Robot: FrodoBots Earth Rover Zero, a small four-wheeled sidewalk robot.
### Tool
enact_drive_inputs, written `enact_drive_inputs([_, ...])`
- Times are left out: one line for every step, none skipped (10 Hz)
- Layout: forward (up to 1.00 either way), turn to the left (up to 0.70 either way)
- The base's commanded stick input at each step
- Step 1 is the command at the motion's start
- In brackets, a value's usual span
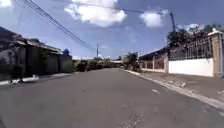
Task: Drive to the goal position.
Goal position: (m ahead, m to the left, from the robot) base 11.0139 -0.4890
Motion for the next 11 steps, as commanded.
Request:
enact_drive_inputs([0.45, 0.00])
enact_drive_inputs([0.45, 0.00])
enact_drive_inputs([0.45, 0.00])
enact_drive_inputs([0.45, 0.00])
enact_drive_inputs([0.45, 0.00])
enact_drive_inputs([0.45, 0.00])
enact_drive_inputs([0.45, 0.00])
enact_drive_inputs([0.45, 0.00])
enact_drive_inputs([0.45, 0.00])
enact_drive_inputs([0.45, 0.00])
enact_drive_inputs([0.45, 0.00])
